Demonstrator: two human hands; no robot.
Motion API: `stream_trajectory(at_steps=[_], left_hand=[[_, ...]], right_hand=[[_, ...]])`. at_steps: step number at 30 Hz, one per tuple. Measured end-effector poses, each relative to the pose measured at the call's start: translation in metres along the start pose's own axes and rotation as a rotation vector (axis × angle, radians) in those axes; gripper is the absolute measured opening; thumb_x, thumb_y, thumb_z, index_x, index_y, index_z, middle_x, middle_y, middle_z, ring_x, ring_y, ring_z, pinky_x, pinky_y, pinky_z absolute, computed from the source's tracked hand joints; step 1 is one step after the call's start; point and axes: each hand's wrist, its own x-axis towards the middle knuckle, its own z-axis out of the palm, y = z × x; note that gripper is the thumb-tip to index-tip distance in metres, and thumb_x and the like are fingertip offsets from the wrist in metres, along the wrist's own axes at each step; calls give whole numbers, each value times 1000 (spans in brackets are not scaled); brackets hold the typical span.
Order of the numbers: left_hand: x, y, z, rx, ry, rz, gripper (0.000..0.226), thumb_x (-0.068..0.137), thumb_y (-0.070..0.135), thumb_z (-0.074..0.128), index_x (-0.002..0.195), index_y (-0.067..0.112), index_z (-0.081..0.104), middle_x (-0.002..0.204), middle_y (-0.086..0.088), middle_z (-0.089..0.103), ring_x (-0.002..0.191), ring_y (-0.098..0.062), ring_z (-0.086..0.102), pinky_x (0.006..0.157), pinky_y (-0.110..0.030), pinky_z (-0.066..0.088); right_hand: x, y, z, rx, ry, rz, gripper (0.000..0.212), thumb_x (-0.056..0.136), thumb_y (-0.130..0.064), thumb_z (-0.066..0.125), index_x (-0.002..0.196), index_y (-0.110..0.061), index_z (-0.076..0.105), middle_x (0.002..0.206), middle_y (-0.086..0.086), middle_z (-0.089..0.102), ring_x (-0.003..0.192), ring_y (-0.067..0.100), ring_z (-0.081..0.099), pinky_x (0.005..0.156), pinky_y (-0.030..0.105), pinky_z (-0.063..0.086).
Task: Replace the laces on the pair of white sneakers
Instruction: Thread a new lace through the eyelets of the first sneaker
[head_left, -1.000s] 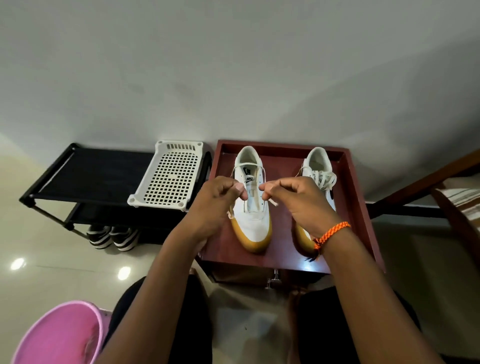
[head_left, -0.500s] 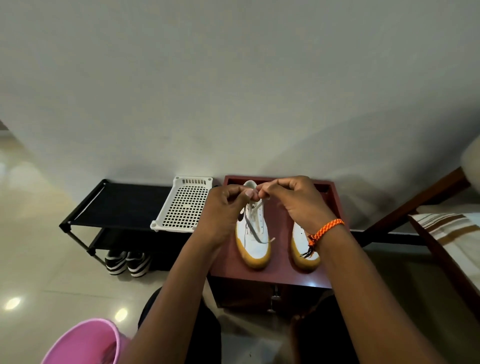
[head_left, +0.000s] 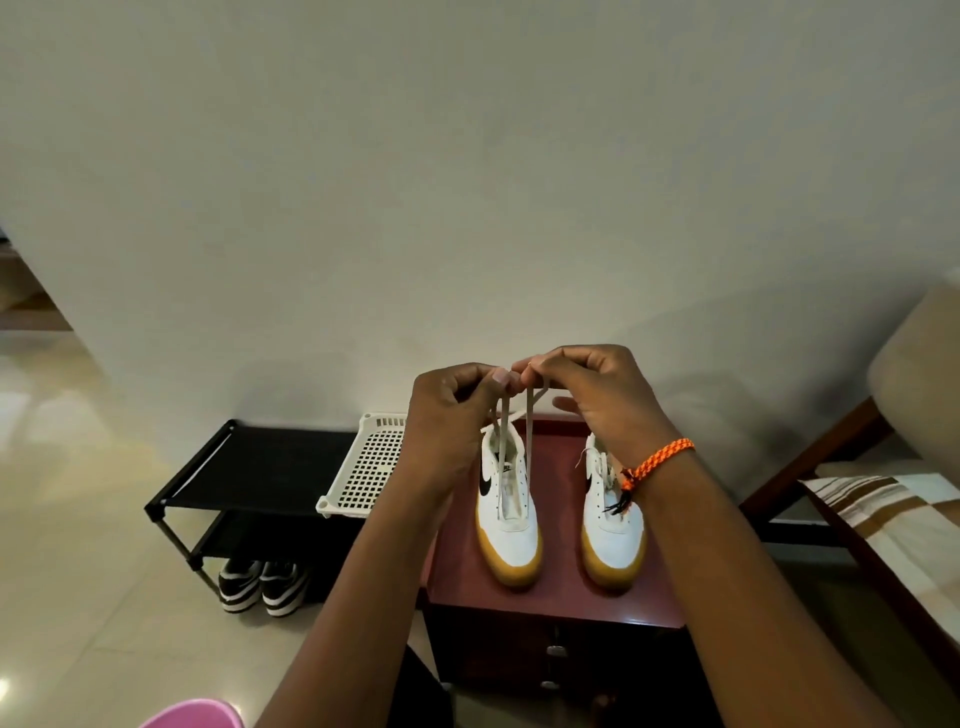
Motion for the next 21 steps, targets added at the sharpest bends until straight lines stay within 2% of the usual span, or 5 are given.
stream_trajectory(at_steps=[4, 7, 12, 17, 21], left_hand=[[3, -10, 1, -88, 23, -56, 31, 110, 19, 57, 96, 1, 78, 97, -16, 77, 85, -18, 72, 83, -30, 61], [4, -36, 1, -142, 52, -135, 33, 111, 20, 56, 95, -3, 74, 87, -15, 70, 71, -16, 63, 68, -28, 57], [8, -101, 2, -81, 95, -268, 30, 108, 17, 59, 96, -6, 73, 80, -14, 62, 55, -8, 46, 53, -19, 40], [12, -185, 5, 212, 62, -417, 24, 104, 21, 65, 93, 10, 83, 88, 1, 79, 79, -11, 70, 78, -32, 54], [10, -245, 12, 549, -60, -442, 28, 98, 32, 61, 80, 14, 71, 80, -1, 70, 76, -22, 63, 70, -41, 50]], right_hand=[[3, 12, 0, 103, 86, -6, 29, 102, -13, 61, 80, -2, 76, 95, 5, 81, 98, 22, 77, 96, 41, 56], [7, 41, -2, 287, 149, 38, 26, 102, -7, 60, 80, 1, 73, 95, 20, 79, 94, 41, 76, 80, 35, 60], [12, 103, -3, 352, 209, 155, 25, 103, -9, 61, 81, -2, 72, 89, 18, 76, 82, 33, 72, 82, 37, 61], [22, 168, 2, 263, 220, 283, 28, 103, -9, 59, 77, -7, 71, 81, 8, 76, 73, 24, 70, 65, 32, 55], [26, 224, 7, 89, 205, 367, 28, 100, -13, 61, 76, -9, 73, 85, 6, 78, 71, 18, 69, 56, 26, 45]])
